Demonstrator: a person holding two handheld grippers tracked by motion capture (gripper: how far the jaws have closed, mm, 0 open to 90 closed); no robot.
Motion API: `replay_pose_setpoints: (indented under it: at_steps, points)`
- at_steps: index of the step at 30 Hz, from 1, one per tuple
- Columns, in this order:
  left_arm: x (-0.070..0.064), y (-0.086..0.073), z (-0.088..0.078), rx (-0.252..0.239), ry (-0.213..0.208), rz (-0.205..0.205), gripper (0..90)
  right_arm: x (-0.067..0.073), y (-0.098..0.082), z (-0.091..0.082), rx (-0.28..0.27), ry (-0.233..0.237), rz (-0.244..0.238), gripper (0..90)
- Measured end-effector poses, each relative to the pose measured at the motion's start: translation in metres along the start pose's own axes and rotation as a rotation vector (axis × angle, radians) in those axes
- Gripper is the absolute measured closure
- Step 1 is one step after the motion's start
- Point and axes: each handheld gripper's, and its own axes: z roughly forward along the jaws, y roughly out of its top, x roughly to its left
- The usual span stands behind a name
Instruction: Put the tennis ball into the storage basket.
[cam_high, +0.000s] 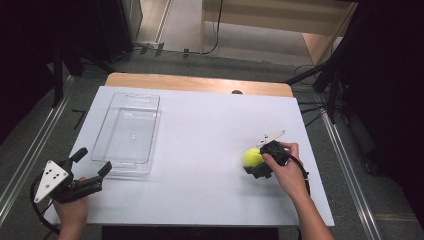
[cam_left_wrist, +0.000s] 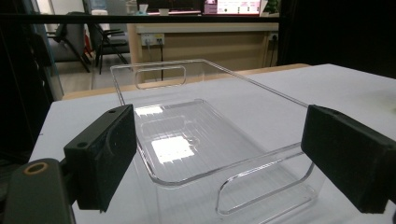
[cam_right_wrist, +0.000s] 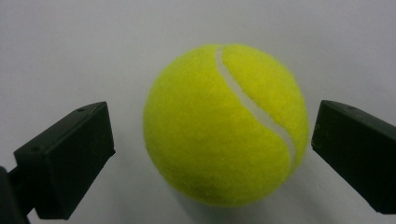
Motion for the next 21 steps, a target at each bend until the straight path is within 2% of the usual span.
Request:
replay_pose_setpoints:
  at_steps: [2,3,5,6,11,19,21]
  points:
    - [0.0001,0.0000,-0.0001,0.001,0.000,0.001,11.1,-0.0001,0.0000,0.0009,0.005,0.001,0.002,0.0]
    - [0.0001,-0.0001,0.0001,-0.002,-0.002,0.000,11.1,-0.0004,0.0000,0.0012,-0.001,-0.008,0.000,8.7]
    - [0.0001,0.0000,0.0000,-0.001,-0.002,-0.001,11.1,-0.0004,0.0001,0.0013,-0.002,-0.019,0.001,11.5]
    - [0.0001,0.0000,0.0000,-0.001,-0.002,0.000,11.1,-0.0004,0.0007,0.0011,-0.005,-0.021,0.018,11.6]
    - [0.0001,0.0000,0.0000,-0.002,-0.002,-0.001,11.1,-0.0006,0.0011,0.0019,-0.003,-0.017,0.008,11.6]
    - [0.0002,0.0000,-0.0001,-0.002,-0.002,-0.001,11.1,0.0000,0.0020,0.0048,0.005,-0.018,0.018,12.5]
    - [0.0002,0.0000,-0.0002,0.000,-0.002,0.000,11.1,-0.0006,0.0020,0.0054,0.005,-0.008,0.019,19.9]
